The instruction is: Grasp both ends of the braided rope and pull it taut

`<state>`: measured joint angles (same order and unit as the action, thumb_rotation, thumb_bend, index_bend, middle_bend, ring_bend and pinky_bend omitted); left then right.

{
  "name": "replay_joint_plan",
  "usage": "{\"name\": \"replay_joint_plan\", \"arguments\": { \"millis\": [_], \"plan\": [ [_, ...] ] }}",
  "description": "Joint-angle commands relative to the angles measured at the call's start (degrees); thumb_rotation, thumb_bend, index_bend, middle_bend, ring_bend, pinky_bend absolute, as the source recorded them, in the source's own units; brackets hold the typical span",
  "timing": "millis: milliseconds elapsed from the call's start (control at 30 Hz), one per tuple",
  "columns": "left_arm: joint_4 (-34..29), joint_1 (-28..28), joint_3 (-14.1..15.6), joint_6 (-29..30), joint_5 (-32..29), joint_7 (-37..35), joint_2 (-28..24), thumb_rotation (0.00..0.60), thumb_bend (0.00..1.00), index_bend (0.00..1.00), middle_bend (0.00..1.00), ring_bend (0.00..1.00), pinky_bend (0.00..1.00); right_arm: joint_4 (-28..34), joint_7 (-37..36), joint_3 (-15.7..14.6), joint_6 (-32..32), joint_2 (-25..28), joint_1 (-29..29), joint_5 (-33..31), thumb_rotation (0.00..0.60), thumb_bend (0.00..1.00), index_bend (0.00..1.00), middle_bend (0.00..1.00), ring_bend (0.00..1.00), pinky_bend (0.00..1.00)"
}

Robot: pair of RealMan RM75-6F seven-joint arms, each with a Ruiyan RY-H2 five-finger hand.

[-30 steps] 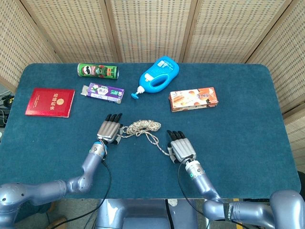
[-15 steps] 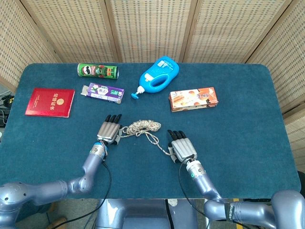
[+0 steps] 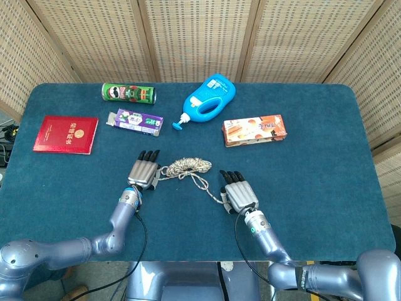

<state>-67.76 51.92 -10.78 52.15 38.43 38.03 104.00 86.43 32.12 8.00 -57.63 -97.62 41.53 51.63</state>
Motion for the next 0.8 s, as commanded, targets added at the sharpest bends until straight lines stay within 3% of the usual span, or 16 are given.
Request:
{"name": "replay_joint_plan", "arguments": {
  "millis": [33, 800],
  "plan": [
    [-0.04, -0.21, -0.04, 0.69, 0.65, -0.09, -0.08, 0.600, 0.48, 0.80, 0.00, 0.00, 0.00, 0.01, -0.05, 0.05, -0.03, 0.10, 0.01, 0.01, 0.600, 0.44, 0.67, 0.00, 0.00, 0.04],
    [-3.47, -6.45, 2.67, 5.26, 8.26, -3.76, -11.43, 0.600, 0.48, 0.83, 0.00, 0.00, 0.00, -3.00, 0.93, 0.35, -3.29, 4.23, -1.22, 2.07, 0.600, 0.44, 0.67, 0.00, 0.00, 0.04]
  ]
}}
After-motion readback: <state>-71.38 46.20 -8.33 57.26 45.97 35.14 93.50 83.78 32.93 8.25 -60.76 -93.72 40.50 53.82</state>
